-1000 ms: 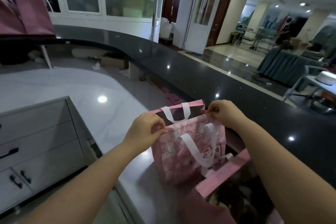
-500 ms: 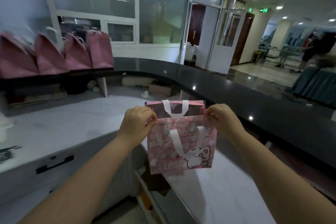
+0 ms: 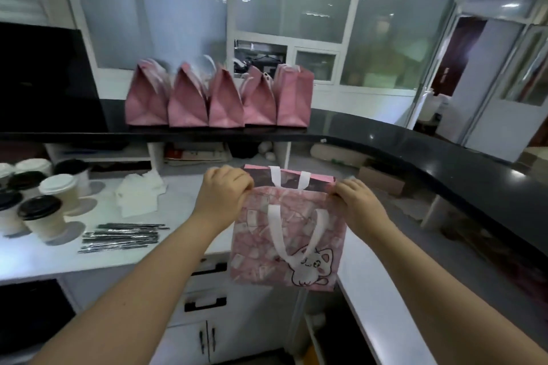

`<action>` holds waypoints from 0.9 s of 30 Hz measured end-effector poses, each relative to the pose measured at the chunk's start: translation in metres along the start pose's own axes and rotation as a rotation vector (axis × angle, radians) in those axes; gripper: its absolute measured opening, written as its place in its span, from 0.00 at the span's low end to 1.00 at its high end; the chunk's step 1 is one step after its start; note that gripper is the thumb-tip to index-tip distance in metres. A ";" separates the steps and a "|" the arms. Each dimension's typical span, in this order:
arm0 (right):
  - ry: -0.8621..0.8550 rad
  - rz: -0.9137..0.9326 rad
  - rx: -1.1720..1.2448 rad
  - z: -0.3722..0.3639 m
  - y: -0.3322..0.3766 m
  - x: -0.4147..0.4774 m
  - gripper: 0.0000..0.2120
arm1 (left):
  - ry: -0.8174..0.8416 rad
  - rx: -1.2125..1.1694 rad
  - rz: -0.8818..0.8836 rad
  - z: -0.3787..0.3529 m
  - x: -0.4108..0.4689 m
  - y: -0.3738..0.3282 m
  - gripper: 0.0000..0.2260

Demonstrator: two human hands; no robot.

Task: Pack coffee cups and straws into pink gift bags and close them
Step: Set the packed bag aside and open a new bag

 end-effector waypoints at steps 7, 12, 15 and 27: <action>0.017 0.157 0.129 -0.083 0.018 0.106 0.02 | 0.032 0.154 0.144 -0.024 0.012 0.090 0.09; 0.004 0.229 0.146 -0.128 0.027 0.183 0.02 | 0.020 0.267 0.217 -0.044 0.040 0.145 0.07; -0.005 0.272 0.168 -0.157 0.031 0.219 0.03 | -0.004 0.258 0.281 -0.064 0.047 0.178 0.03; 0.069 0.359 0.262 -0.241 0.041 0.235 0.03 | 0.167 0.188 0.526 -0.127 -0.009 0.218 0.07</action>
Point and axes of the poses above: each hand's wrist, its own x-axis towards the middle knuckle, its own z-axis out of the back of the hand, y = z × x, the point moved 6 cm from there along x, towards the middle knuckle, and after that the axes turned 9 degrees about -z, right-handed, at the moved point
